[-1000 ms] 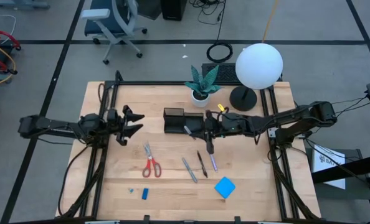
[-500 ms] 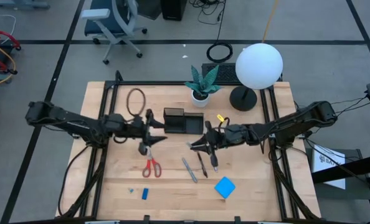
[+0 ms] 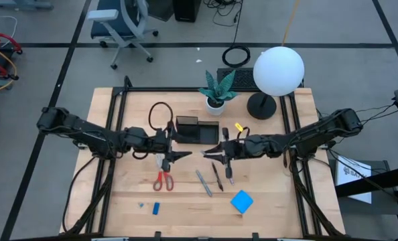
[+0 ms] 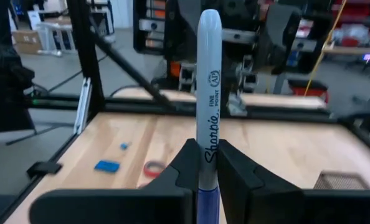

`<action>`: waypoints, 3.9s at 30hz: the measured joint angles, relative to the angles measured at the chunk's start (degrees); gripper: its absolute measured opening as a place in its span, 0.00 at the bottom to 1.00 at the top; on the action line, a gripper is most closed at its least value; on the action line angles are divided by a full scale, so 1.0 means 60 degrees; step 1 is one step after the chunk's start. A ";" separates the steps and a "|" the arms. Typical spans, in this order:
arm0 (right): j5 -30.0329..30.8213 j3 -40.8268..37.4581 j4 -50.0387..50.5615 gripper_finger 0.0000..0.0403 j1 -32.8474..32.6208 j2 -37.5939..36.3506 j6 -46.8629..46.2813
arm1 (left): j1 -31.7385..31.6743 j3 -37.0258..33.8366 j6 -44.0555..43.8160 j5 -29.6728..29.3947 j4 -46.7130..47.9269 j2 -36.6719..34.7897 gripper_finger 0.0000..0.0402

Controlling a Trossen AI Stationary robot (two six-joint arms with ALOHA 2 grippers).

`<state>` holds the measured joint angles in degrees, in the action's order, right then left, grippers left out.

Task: Pick and place office supplies into organizer
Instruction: Put the blue marker into the black desk organizer

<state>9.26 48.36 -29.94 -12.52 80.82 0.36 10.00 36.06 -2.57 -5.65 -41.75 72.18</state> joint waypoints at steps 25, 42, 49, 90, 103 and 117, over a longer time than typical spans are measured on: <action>-0.0400 0.0000 -0.2286 0.07 0.0255 0.0967 0.0590 | 0.0463 0.0494 0.0623 -0.0043 -0.0001 -0.0011 0.56; -0.0561 0.0157 -0.2548 0.06 0.0194 0.1056 0.0817 | 0.0375 0.1065 0.0728 -0.0064 -0.0254 0.1004 0.56; -0.0561 0.0157 -0.2540 0.06 0.0194 0.1056 0.0813 | 0.0364 0.1536 0.0736 -0.0066 -0.0297 0.1442 0.56; -0.0576 0.0168 -0.1911 0.21 0.0115 0.0514 0.0889 | 0.0437 0.1561 0.0412 0.0303 0.0350 0.0922 0.11; 0.0294 0.0164 -0.0888 0.21 -0.1413 -0.0153 0.6456 | 0.0444 0.1571 -0.1581 0.0429 0.0867 0.0616 0.11; 0.4241 0.0164 -0.0726 0.22 -0.3066 0.0064 1.3670 | 0.0128 0.1572 -0.3677 0.0527 0.0604 0.0623 0.11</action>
<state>34.70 49.34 -34.30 -30.91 81.20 82.38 10.77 45.50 -24.63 -2.48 -38.12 75.92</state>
